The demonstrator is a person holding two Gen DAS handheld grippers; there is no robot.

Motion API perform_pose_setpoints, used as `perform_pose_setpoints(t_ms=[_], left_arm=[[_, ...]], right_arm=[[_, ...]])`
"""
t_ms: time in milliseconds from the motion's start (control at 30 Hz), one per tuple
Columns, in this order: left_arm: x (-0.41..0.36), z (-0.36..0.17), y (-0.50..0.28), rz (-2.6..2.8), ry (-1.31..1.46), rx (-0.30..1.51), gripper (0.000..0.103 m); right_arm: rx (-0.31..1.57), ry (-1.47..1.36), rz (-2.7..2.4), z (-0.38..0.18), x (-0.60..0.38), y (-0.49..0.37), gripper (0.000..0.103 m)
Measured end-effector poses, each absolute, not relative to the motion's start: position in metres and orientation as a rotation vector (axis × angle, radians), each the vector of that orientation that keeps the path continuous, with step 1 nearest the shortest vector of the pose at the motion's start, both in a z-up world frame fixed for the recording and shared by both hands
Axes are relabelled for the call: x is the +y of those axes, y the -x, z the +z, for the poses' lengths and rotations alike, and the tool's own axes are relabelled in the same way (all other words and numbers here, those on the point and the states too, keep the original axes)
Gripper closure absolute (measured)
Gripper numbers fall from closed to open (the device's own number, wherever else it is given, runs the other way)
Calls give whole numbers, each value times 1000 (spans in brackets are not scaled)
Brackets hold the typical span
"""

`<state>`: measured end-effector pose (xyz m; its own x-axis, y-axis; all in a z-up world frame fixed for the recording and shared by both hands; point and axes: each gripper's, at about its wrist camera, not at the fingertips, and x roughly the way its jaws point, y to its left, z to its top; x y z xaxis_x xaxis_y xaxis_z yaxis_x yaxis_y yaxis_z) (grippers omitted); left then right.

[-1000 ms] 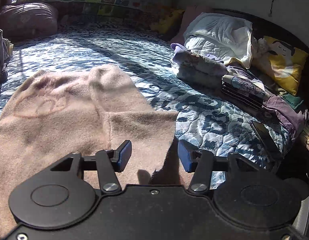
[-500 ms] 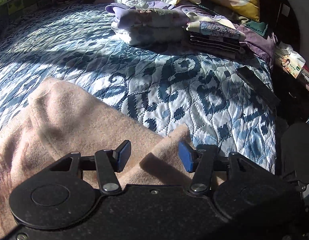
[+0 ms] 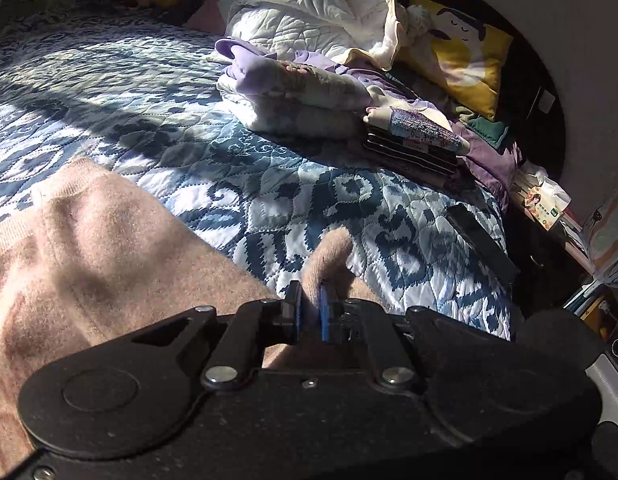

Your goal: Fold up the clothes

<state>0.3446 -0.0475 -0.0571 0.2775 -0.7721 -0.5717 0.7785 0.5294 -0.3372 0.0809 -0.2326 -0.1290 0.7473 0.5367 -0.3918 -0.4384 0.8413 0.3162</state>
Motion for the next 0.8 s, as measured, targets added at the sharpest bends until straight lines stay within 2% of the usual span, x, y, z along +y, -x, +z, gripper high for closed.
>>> perform_pose_setpoints(t_ms=[200,333,400,433,467,800], left_arm=[[-21,-77,-354,-862,166,718,96],[-21,-81,-357,-811,204,710,96],[-25,-83,-357,-805,188,714,96],[-27,-84,-357,-800,180,718,96],[-28,-85,-358,-794,173,723,96],[-44,-98,-362,-745,115,763,96]], right_arm=[[484,-399,565,-128,-258,-78,62],[478,-417,575,-130,-261,-77,61],[498,-387,573,-132,-256,-78,65],[527,-363,571,-134,-252,-80,77],[556,-331,566,-137,-248,-81,85],[455,275,505,-143,-187,-53,82]])
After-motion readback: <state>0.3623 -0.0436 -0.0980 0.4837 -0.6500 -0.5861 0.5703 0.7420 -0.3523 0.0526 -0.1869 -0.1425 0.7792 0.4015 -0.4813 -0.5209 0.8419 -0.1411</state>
